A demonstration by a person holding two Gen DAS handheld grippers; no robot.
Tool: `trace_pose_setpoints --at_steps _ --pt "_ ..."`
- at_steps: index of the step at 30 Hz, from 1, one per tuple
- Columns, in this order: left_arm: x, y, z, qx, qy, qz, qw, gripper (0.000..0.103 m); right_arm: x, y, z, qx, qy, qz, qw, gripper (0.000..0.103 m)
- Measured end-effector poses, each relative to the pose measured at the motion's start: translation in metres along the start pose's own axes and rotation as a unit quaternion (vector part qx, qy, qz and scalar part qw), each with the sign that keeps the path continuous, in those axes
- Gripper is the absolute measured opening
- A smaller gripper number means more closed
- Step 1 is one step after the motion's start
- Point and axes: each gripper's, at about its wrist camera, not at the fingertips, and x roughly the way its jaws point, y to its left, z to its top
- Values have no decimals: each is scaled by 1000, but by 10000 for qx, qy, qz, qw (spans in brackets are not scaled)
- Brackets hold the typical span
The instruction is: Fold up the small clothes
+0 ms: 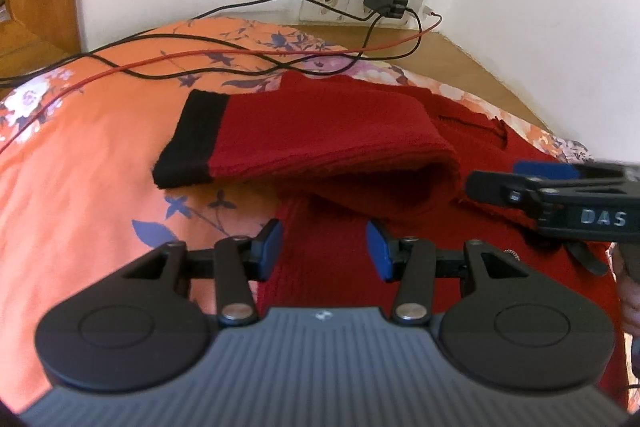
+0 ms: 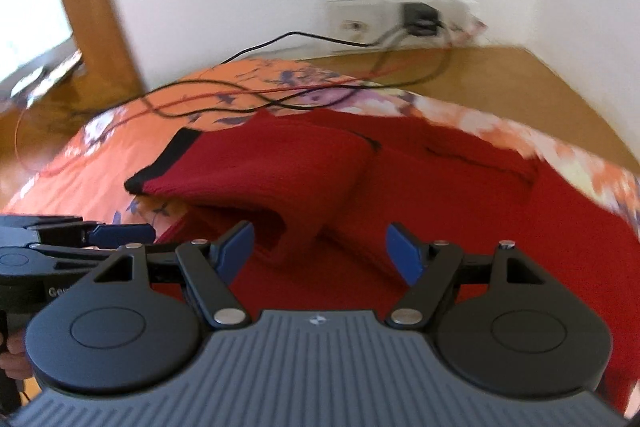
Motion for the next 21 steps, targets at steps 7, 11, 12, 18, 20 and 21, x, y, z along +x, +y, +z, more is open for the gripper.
trace_pose_setpoints --at_steps 7,11,12,18,20,21 --pt "3 6 -2 13 59 -54 10000 48 27 34 14 -1022 1 -67 9947 79" --pt "4 10 -2 -17 68 -87 9999 48 43 44 17 -1409 -16 -175 9899 78" --pt "4 11 -2 -34 67 -87 9999 48 46 45 18 -1449 -29 -156 9893 78" --pt "6 17 -3 -162 97 -82 9998 48 59 51 18 -1674 -93 -152 9857 42" --pt "6 18 -2 -183 106 -78 9997 48 62 50 18 -1720 -131 -245 9847 22" --pt "7 19 -2 -184 103 -82 9997 48 62 47 20 -1667 -170 -260 9855 17"
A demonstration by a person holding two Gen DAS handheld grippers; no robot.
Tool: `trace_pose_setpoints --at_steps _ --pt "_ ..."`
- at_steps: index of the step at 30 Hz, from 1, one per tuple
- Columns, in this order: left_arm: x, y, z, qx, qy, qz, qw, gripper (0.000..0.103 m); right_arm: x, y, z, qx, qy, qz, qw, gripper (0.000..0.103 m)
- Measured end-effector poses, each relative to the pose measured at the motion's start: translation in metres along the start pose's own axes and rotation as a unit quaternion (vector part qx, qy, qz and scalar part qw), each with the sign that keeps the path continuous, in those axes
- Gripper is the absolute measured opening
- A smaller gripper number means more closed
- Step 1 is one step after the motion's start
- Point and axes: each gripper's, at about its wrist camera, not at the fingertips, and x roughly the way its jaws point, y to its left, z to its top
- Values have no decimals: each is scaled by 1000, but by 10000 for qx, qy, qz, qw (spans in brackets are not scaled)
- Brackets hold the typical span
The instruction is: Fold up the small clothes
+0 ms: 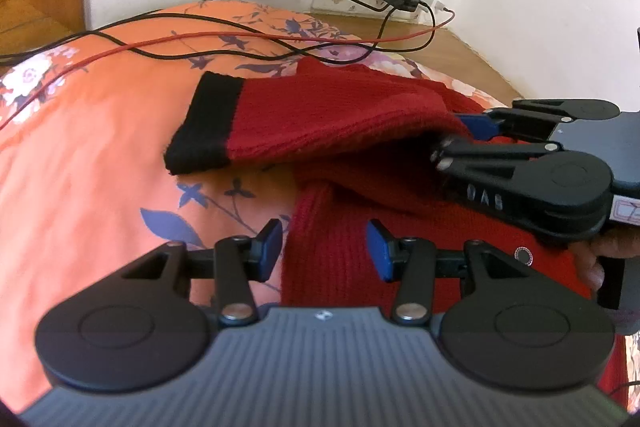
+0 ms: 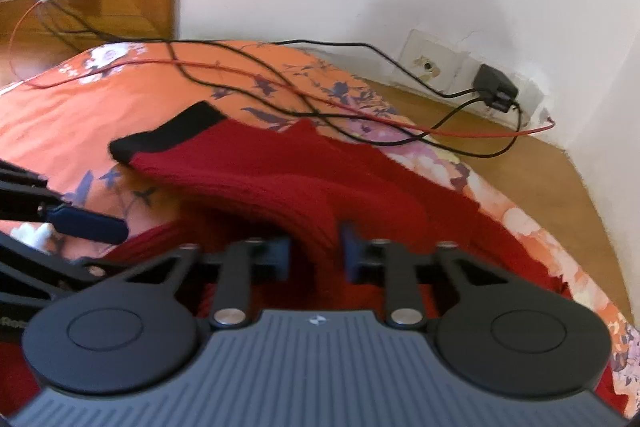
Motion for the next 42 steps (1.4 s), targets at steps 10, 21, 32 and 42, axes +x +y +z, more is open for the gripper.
trace_pose_setpoints --at_steps 10,21,32,42 --pt "21 -8 18 301 -247 137 9991 48 -38 -43 21 716 -1070 -448 9907 14" --pt "38 -6 19 389 -138 334 9986 48 -19 -77 -37 1688 -429 -705 9822 15" --pt "26 -4 22 468 -79 221 9986 48 -26 -76 -65 2322 23 -457 9716 56" --pt "6 1 22 647 -10 156 9978 48 -66 -32 -42 1571 -45 -569 9859 83"
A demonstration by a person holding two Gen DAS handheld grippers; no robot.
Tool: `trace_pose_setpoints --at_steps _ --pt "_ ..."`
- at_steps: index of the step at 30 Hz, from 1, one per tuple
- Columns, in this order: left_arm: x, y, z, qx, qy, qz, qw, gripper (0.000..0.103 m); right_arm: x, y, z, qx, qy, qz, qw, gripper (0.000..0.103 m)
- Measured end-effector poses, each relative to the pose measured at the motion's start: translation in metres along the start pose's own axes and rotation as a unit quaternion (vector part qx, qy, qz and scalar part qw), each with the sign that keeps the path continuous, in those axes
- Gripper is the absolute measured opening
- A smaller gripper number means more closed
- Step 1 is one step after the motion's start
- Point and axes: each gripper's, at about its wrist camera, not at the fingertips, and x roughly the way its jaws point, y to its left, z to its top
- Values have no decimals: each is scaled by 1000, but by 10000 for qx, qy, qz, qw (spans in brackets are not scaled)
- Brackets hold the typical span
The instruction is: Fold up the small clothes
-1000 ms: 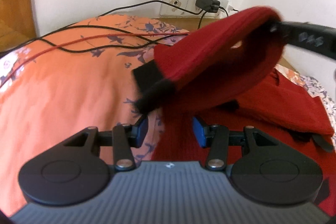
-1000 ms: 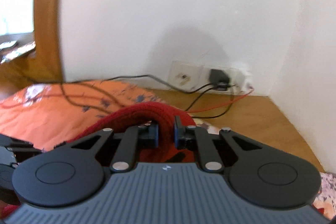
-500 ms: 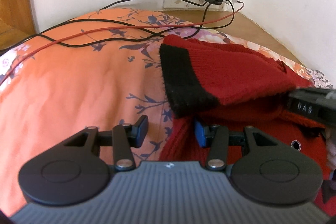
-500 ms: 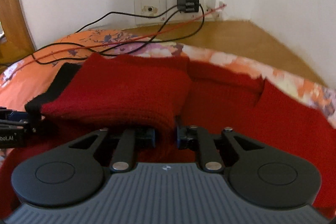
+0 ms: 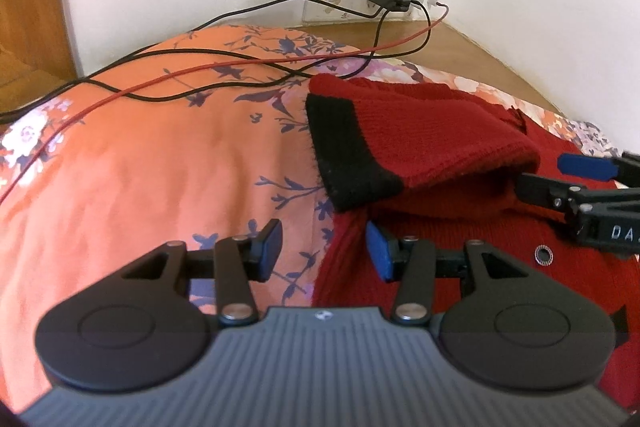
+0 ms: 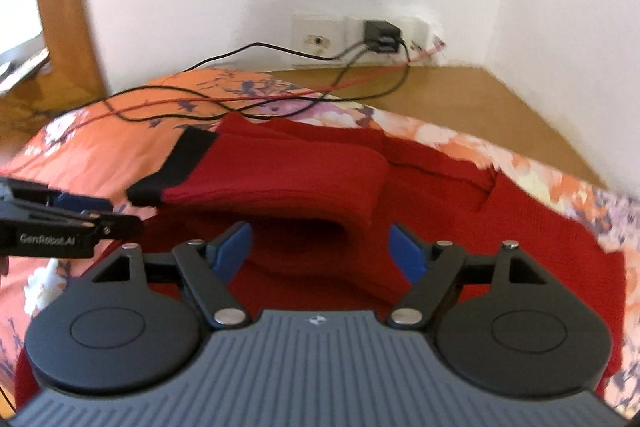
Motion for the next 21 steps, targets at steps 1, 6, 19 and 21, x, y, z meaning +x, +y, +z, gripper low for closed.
trace_pose_setpoints --at_steps 1,6,19,21 --pt "-1 1 0 32 -1 -9 10000 48 -1 7 0 -141 -39 -47 9999 84" --pt "-10 8 -2 138 -24 -53 9999 48 0 44 1 -964 -207 -226 9949 86" --pt "-19 26 -5 79 -49 -198 9998 48 47 94 4 -2556 -30 -613 9648 78" --pt "-20 29 -5 53 -62 -211 9997 48 50 97 4 -2601 -124 -569 9638 54"
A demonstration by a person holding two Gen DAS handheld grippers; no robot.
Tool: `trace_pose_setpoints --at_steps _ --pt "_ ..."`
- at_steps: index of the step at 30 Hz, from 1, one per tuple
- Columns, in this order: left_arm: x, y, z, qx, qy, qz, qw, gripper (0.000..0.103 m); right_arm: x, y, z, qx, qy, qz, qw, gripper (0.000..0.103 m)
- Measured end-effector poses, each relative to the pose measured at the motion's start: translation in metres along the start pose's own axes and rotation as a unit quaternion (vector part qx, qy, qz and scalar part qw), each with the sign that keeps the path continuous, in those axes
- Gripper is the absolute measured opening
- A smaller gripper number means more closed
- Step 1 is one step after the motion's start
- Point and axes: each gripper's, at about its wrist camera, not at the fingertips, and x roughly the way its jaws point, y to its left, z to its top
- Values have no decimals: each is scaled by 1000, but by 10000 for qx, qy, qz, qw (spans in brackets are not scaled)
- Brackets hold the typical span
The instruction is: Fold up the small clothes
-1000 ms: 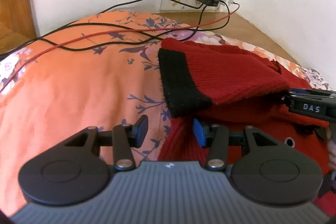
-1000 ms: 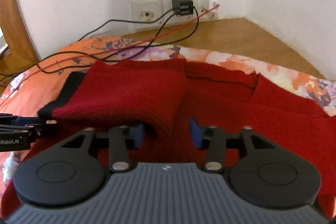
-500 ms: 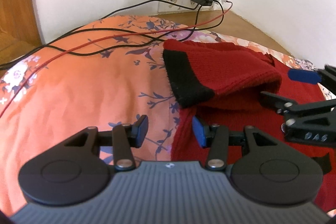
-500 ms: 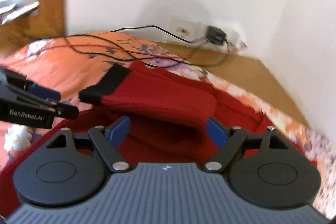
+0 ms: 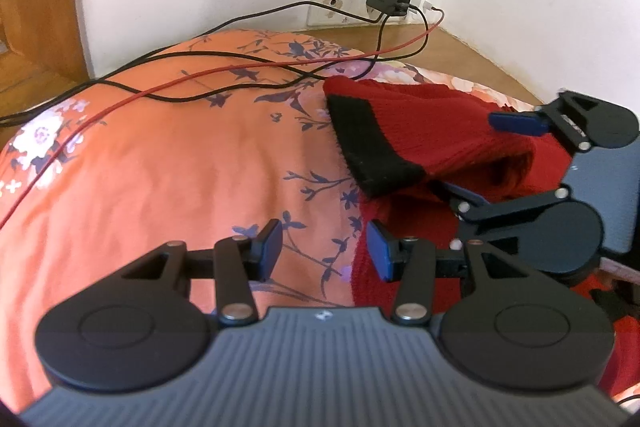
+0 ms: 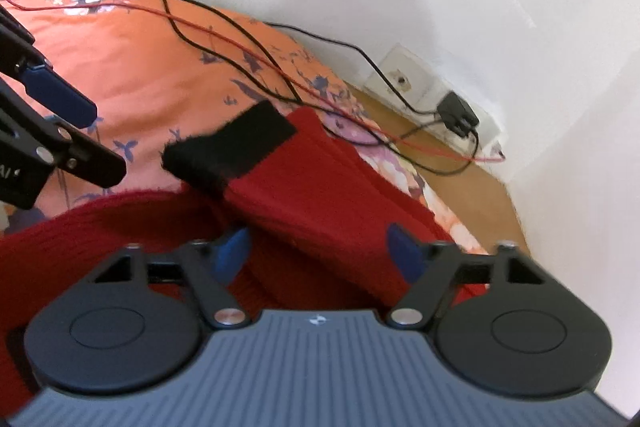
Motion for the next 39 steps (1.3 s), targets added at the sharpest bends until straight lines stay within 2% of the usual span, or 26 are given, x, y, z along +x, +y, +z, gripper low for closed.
trace_pose_setpoints --at_steps 1,2,4,6,15,22,30,36,39 --pt "-1 1 0 -10 -13 -7 10000 48 1 0 1 49 -40 49 10000 35" --pt "-1 2 0 -20 -23 -8 10000 48 1 -2 1 181 -77 142 9997 26" --pt "-3 2 0 -36 -49 -18 10000 48 -1 -7 1 470 -215 336 9981 16" --pt "-5 2 1 -33 -96 -47 9999 48 -6 -11 1 646 -344 324 9968 12" --pt "-8 -10 10 2 -264 -114 9996 48 -43 -72 -3 2133 -789 61 9738 10" --pt "-6 -36 21 194 -367 -228 9989 48 -71 -123 -40 2873 -929 -323 9528 9" --pt "18 -68 31 235 -266 -419 9985 48 -75 -155 -98 3527 -623 -681 9312 9" --pt "37 -90 32 270 -148 -538 9981 48 -58 -170 -148 4052 -221 -620 9119 9" --pt "47 -97 31 243 -80 -541 9982 48 -46 -169 -166 4061 -15 -605 9118 10"
